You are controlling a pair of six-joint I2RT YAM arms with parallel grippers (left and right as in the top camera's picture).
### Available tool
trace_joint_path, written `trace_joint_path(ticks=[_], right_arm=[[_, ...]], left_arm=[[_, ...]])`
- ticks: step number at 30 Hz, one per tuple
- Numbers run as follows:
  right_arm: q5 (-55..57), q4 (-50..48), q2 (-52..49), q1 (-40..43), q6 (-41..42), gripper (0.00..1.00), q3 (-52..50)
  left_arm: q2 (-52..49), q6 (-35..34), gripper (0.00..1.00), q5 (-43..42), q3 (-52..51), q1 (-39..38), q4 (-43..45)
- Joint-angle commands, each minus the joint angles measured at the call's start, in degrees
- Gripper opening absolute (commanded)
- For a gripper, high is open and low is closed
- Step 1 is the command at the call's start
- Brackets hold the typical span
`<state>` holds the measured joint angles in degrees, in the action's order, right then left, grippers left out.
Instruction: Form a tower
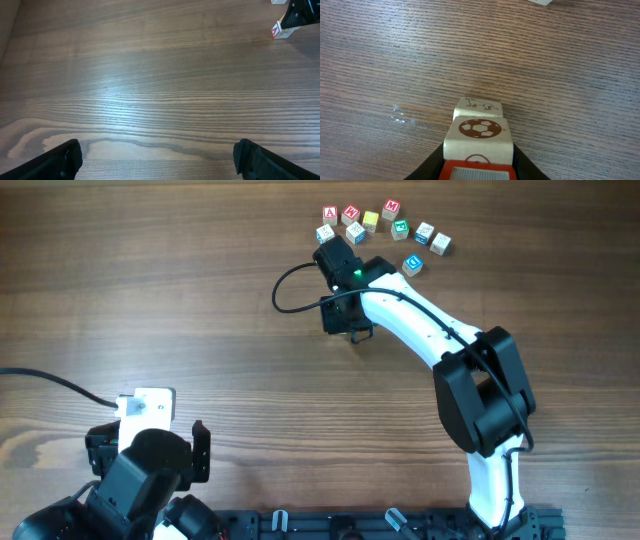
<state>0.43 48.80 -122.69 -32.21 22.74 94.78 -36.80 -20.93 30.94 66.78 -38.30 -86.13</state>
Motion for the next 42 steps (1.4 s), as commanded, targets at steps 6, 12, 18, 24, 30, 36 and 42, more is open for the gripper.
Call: trace_joint_path(ticks=[6, 12, 18, 24, 30, 36, 42], right_arm=[[-0.98, 0.96, -1.22, -0.33, 0.31, 0.19, 2.10], [-0.92, 3.58, -1.18, -0.33, 1.36, 0.15, 5.09], [1.68, 4.72, -1.29, -0.46, 6.47, 0.20, 6.12], [1.64, 5.95, -2.49, -0.50, 8.98, 0.20, 6.01], [1.66, 5.90, -3.02, -0.61, 8.72, 0.20, 6.01], [1.64, 5.84, -3.21, -0.63, 8.31, 0.21, 6.01], [1.64, 5.55, -3.48, -0.83, 8.07, 0.26, 6.01]], left_arm=[[0.22, -0.74, 1.00, -0.07, -0.13, -0.04, 0.13], [0.22, -0.74, 1.00, -0.07, -0.15, -0.04, 0.13], [0.22, -0.74, 1.00, -0.07, -0.15, -0.04, 0.13], [0.22, -0.74, 1.00, -0.07, -0.15, -0.04, 0.13], [0.22, -0.74, 1.00, -0.07, -0.15, -0.04, 0.13], [0.22, -0.74, 1.00, -0.07, -0.15, -0.04, 0.13], [0.22, -0.76, 1.00, -0.07, -0.15, -0.04, 0.13]])
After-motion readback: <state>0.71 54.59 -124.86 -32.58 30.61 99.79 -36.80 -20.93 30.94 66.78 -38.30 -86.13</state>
